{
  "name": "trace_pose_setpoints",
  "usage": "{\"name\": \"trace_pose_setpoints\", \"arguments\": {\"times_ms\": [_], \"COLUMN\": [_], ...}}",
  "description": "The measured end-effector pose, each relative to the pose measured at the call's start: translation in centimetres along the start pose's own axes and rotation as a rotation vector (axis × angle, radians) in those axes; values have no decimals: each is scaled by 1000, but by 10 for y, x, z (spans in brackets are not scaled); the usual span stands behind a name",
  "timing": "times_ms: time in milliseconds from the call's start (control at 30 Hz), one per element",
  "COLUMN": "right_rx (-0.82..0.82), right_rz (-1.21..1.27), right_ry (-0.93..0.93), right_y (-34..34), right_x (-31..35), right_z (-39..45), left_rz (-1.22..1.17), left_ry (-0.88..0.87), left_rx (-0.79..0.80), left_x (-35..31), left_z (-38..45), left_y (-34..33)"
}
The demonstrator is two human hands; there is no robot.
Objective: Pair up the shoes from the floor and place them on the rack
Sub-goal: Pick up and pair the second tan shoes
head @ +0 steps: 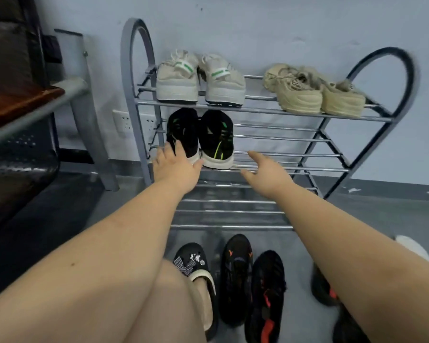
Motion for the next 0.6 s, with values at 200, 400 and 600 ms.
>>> {"name": "trace_pose_setpoints", "arguments": {"times_ms": [200, 400, 600], "right_rx": [84, 154, 183], "right_rz": [-280, -347, -325], "right_ry": [-6, -147, -322], "right_y": [29, 34, 22], "right_x": [-31, -88, -147], "right_z": [-82, -191, -298], "left_rz": [248, 602, 654], "left_ry": [-577, -931, -1093], "left_rx": [73, 113, 154], "left_x": [-65, -110, -140], "left_z": [-86, -175, -251], "left_y": [-10, -60, -107]}}
Point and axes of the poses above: each hand's wrist, its own z-axis towards the middle knuckle, its own y-axis out of the back of the hand, x = y × z, the point moved 4 cm from there along z, towards the middle knuckle, and after that the axes turned 14 degrees about y, right-handed, at the moved point
